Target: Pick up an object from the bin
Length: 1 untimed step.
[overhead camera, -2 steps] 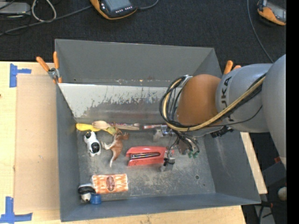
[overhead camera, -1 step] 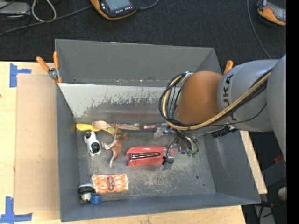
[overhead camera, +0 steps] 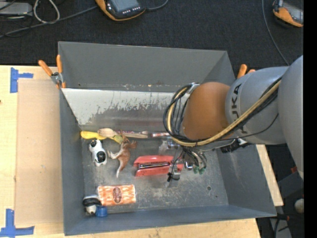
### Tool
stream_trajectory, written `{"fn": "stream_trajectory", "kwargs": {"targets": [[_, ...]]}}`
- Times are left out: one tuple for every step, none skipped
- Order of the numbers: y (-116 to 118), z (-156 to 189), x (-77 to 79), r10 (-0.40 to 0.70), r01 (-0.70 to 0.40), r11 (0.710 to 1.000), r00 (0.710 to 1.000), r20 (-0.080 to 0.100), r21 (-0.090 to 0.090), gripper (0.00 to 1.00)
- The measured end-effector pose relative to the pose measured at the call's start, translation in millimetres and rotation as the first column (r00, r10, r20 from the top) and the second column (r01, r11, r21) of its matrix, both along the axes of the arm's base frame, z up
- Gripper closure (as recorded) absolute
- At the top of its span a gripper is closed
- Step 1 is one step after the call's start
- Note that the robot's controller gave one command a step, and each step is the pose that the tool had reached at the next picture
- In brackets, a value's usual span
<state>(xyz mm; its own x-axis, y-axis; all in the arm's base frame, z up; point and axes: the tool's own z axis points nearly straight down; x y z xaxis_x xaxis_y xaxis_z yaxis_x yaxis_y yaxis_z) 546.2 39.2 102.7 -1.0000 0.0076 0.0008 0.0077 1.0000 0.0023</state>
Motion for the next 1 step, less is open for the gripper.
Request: {"fn": "stream_trajectory", "kwargs": {"targets": [[-21.2, -34.1, 6.6, 0.013, -0.013, 1.0, 1.0, 0.005, -0.001, 0.0]]}}
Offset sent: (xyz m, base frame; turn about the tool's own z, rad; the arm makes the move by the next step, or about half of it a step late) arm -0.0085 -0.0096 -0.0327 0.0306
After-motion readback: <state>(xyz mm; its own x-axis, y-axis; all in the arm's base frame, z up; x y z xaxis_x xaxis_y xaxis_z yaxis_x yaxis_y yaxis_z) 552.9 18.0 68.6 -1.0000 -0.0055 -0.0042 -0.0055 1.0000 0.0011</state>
